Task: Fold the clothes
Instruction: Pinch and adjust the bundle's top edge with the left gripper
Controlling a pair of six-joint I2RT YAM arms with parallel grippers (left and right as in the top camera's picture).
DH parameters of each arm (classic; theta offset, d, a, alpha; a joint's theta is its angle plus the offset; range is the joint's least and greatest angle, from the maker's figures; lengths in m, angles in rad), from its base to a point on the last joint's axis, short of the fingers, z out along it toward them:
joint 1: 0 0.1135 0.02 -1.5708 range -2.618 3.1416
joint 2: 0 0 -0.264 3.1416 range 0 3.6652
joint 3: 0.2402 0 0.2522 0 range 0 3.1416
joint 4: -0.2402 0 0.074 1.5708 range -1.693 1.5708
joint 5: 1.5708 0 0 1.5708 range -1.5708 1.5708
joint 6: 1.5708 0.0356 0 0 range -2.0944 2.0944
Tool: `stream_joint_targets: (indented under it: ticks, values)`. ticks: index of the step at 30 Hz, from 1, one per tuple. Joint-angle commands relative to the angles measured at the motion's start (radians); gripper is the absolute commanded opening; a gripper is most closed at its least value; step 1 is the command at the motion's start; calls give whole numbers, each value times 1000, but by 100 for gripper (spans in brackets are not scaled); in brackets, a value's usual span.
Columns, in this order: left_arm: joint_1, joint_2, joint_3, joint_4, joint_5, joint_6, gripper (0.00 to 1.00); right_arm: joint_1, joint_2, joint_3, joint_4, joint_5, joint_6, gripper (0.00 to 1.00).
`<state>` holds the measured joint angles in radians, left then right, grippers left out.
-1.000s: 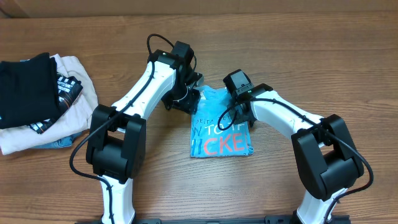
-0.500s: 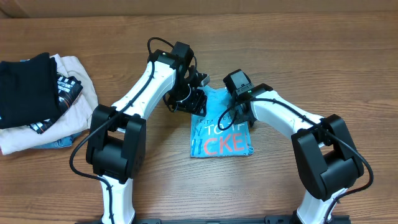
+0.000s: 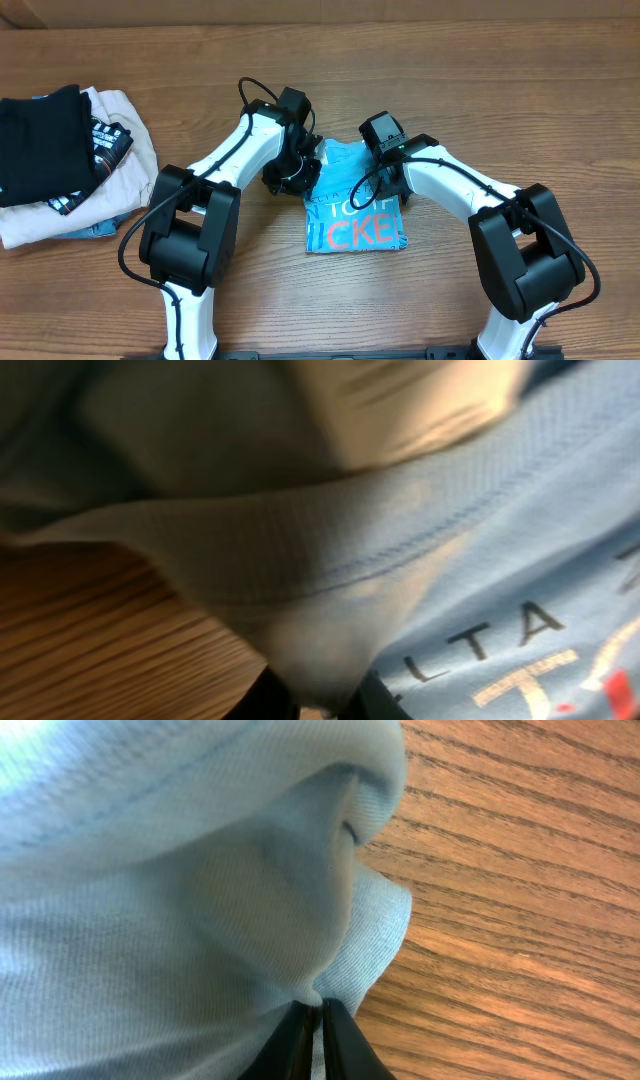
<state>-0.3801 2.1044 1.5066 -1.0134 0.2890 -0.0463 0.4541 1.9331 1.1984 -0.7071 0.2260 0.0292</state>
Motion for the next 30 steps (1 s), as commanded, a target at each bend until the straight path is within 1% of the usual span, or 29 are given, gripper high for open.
stream_joint_targets:
  ticks: [1, 2, 3, 4, 5, 6, 13, 14, 15, 16, 18, 19, 23, 27, 30]
  values:
    - [7, 10, -8, -11, -134, -33, 15, -23, 66, -38, -22, 27, -3, 8]
    - [8, 10, -8, -9, -140, -32, 17, -23, 66, -38, -21, 27, -3, 8]
    - [9, 10, -8, -6, -140, -32, 22, -23, 66, -38, -21, 27, -3, 8]
    - [8, 10, -8, -7, -141, -31, 29, -23, 66, -38, -20, 27, -3, 9]
    - [8, 10, -8, -8, -141, -28, 40, -23, 66, -38, -20, 27, -3, 9]
    - [8, 10, -8, -12, -143, -28, 43, -23, 66, -38, -20, 27, -3, 9]
    - [34, -24, 53, -31, -166, -29, 44, -23, 66, -38, -19, 27, -3, 9]
    - [44, -35, 68, -21, -148, -30, 49, -23, 66, -38, -20, 27, -3, 9]
    - [50, -39, 74, -11, -129, -29, 53, -23, 66, -38, -19, 27, -3, 9]
    - [54, -40, 76, 4, -103, -29, 62, -23, 66, -38, -19, 27, -3, 9]
    - [61, -38, 74, 31, -54, -29, 92, -23, 66, -38, -19, 27, -3, 9]
    - [64, -33, 72, 45, -30, -29, 99, -23, 66, -38, -19, 27, -3, 9]
    - [66, -18, 66, 91, 40, -29, 100, -23, 66, -38, -19, 27, -3, 9]
    - [65, 11, 66, 129, 65, -29, 100, -23, 66, -38, -20, 27, -3, 9]
    - [65, 35, 66, 154, 113, -29, 100, -23, 66, -38, -20, 22, -3, 9]
